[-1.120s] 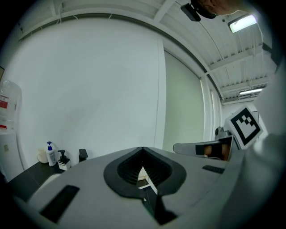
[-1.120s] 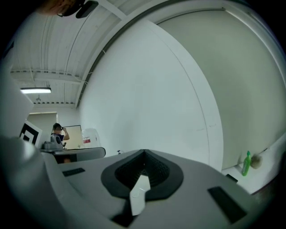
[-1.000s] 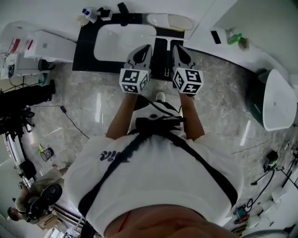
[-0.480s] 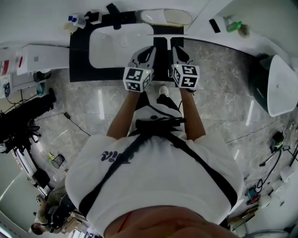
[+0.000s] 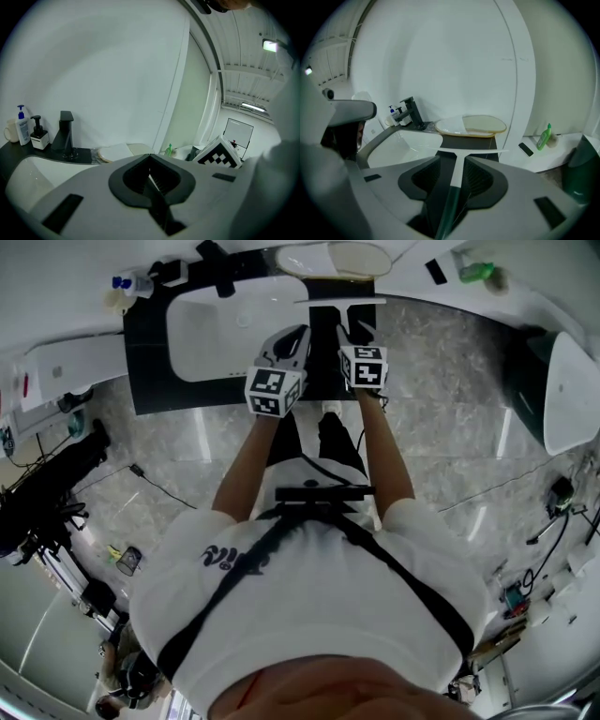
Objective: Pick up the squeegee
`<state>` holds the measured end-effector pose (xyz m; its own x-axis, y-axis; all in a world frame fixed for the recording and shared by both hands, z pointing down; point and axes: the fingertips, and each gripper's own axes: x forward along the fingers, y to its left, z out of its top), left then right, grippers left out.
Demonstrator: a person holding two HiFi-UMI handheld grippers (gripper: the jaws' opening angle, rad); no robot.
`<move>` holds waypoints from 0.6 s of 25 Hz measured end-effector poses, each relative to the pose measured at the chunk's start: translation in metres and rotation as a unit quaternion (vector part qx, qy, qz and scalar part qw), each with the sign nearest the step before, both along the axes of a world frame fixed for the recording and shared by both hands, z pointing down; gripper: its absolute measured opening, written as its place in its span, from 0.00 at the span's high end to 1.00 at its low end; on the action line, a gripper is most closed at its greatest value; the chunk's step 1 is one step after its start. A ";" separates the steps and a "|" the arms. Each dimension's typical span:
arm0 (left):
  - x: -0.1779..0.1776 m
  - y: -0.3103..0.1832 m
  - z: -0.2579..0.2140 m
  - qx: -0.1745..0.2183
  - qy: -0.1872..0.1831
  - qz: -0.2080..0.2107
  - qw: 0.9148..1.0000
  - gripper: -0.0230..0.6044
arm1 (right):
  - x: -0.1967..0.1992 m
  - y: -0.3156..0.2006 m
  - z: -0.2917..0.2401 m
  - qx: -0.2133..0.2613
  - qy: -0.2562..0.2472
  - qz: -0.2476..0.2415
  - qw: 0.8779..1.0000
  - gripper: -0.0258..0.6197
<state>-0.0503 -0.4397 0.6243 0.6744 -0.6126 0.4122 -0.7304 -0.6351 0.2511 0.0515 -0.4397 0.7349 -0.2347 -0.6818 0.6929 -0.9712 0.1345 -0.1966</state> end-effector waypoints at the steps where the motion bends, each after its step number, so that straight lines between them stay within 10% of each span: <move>1: 0.000 -0.003 0.005 -0.002 -0.001 0.002 1.000 0.95 | 0.001 -0.004 0.009 -0.009 0.003 0.001 1.000 0.71; 15: -0.005 -0.018 0.041 -0.030 -0.002 0.001 1.000 0.95 | 0.008 -0.028 0.061 -0.030 0.034 0.078 0.996 0.63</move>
<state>-0.0557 -0.4573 0.6655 0.6739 -0.5853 0.4509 -0.7304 -0.6200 0.2866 0.0595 -0.4679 0.7958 -0.0797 -0.6636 0.7439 -0.9908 -0.0289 -0.1319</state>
